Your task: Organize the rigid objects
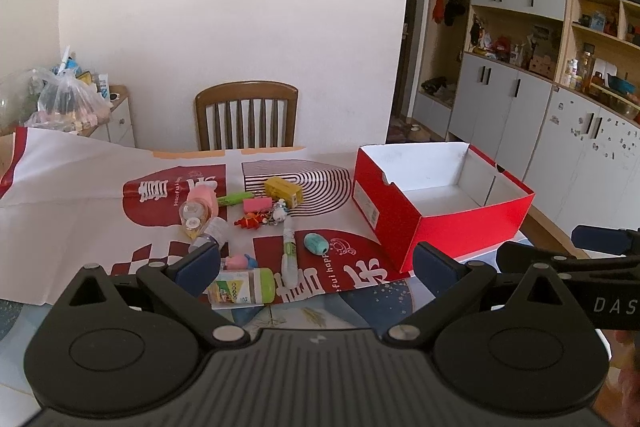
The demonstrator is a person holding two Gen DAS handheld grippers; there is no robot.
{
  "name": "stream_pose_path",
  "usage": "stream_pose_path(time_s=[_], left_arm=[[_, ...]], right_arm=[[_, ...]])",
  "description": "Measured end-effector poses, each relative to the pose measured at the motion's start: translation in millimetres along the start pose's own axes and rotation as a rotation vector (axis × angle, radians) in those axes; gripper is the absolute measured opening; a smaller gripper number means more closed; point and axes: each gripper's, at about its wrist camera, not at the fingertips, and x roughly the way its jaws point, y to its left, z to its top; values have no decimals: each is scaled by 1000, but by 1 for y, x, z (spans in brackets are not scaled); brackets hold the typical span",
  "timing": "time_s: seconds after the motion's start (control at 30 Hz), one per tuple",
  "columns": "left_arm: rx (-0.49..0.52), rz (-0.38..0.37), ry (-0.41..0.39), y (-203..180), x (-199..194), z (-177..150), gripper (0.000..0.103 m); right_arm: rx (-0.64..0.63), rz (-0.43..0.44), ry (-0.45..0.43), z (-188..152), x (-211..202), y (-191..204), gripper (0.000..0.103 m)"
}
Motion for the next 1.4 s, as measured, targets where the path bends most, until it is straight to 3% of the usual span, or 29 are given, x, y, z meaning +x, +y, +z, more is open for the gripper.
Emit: stream_pose_path(time_s=[0.47, 0.97, 1.33, 1.4], left_arm=[[-60, 57, 58, 24, 27, -1, 103], [-123, 183, 124, 64, 124, -11, 103], [-75, 232, 180, 67, 180, -43, 102], [-59, 234, 176, 65, 185, -44, 102]], right_arm=[[-35, 90, 37, 4, 35, 12, 103], [-204, 250, 144, 27, 143, 21, 100], [-347, 279, 232, 36, 230, 50, 79], [-345, 265, 280, 32, 248, 52, 69]])
